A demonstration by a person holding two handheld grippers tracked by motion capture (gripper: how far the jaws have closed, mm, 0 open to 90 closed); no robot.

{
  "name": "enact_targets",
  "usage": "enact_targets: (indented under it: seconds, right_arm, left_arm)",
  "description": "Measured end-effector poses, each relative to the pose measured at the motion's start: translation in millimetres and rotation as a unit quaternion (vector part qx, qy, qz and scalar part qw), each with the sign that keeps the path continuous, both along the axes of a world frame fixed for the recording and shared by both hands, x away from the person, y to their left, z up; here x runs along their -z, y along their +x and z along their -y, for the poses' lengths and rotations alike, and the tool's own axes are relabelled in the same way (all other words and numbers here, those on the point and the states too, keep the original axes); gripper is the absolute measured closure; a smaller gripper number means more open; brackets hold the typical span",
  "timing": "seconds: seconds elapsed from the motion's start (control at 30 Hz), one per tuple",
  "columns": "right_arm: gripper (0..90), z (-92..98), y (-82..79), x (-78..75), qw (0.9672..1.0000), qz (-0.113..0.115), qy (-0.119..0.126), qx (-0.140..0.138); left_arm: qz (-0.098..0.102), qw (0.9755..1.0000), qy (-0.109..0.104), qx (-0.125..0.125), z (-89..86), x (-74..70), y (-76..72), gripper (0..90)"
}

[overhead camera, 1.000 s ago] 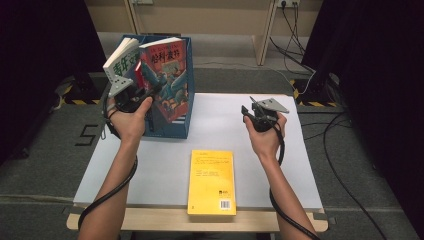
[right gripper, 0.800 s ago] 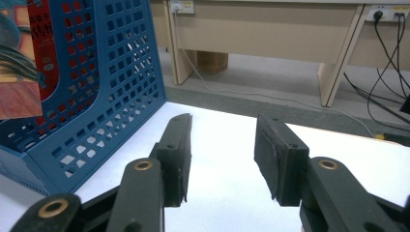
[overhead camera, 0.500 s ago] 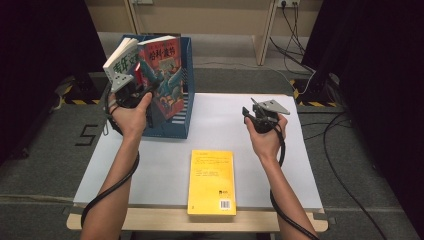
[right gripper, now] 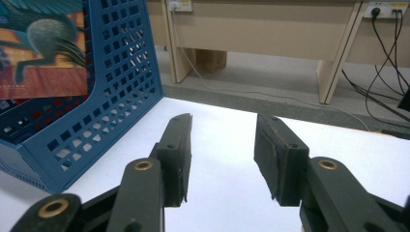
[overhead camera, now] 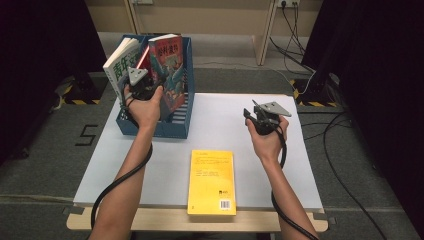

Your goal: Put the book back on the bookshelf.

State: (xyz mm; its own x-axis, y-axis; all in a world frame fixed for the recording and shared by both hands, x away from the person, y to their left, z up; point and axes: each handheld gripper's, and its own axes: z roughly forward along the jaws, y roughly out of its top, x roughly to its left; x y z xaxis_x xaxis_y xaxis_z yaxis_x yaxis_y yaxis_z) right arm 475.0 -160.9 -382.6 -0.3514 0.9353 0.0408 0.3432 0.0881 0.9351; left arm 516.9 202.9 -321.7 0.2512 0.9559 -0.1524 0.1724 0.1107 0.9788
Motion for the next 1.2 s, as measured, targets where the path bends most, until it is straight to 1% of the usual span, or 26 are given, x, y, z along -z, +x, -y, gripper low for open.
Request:
enact_targets:
  seconds: [0.1, 0.17, 0.37, 0.43, 0.5, 0.6, 0.63, 0.77, 0.83, 0.97, 1.03, 1.1, 1.2]
  right_arm:
    - [58.1, 0.9, -0.9, 0.8, 1.0, -0.003, 0.003, 0.001]
    - [58.1, 1.2, -1.5, 1.8, 1.0, -0.004, 0.005, 0.001]
    - [58.1, 2.4, -3.7, 5.4, 0.9999, -0.007, 0.01, 0.002]
    - [58.1, 3.4, -3.5, 6.5, 1.0, -0.005, 0.004, 0.0]
    - [58.0, 3.3, -3.6, 7.5, 0.9999, -0.01, 0.008, 0.001]
    - [58.0, 3.8, -2.9, 8.6, 1.0, -0.009, 0.004, 0.0]
    - [58.1, 2.9, -3.1, 9.0, 0.9999, -0.01, 0.008, 0.001]
    - [58.0, 2.2, -3.2, 10.1, 0.9999, -0.011, 0.007, -0.001]
    - [58.1, 2.4, -3.0, 11.0, 0.9999, -0.009, 0.005, -0.002]
    - [58.0, 2.4, -3.9, 12.5, 0.9999, -0.013, 0.007, -0.001]
    - [58.0, 3.4, -3.8, 13.0, 0.9999, -0.013, 0.007, -0.001]
    - [58.0, 3.6, -4.2, 13.7, 0.9998, -0.014, 0.011, 0.001]
    - [58.0, 4.8, -4.3, 14.4, 0.9999, -0.013, 0.009, 0.001]
  left_arm:
    - [-0.003, 1.0, -0.001, -0.004, 3.0, 2.6, 5.5, 74.6]
    - [-0.002, 1.0, 0.003, -0.008, 4.8, 3.8, 8.4, 74.6]
    - [-0.003, 0.9999, -0.002, -0.015, 7.4, 4.2, 18.5, 74.6]
    - [-0.004, 0.9999, -0.002, -0.016, 7.6, 4.5, 21.0, 74.6]
    - [-0.004, 0.9998, 0.0, -0.018, 8.4, 5.1, 22.9, 74.6]
    - [-0.005, 0.9998, 0.002, -0.02, 9.8, 6.3, 26.3, 74.6]
    - [-0.005, 0.9998, 0.003, -0.02, 10.4, 6.6, 27.4, 74.5]
    - [-0.004, 0.9997, 0.009, -0.023, 14.1, 8.3, 29.9, 74.6]
    - [-0.005, 0.9997, 0.009, -0.022, 16.3, 9.3, 31.3, 74.5]
    - [-0.008, 0.9998, 0.008, -0.019, 19.9, 10.5, 33.5, 74.6]
    - [-0.007, 0.9997, 0.014, -0.021, 22.0, 10.3, 34.4, 74.6]
    - [-0.006, 0.9996, 0.016, -0.023, 23.0, 9.8, 35.5, 74.5]
    - [-0.006, 0.9996, 0.012, -0.025, 23.1, 9.4, 36.9, 74.5]
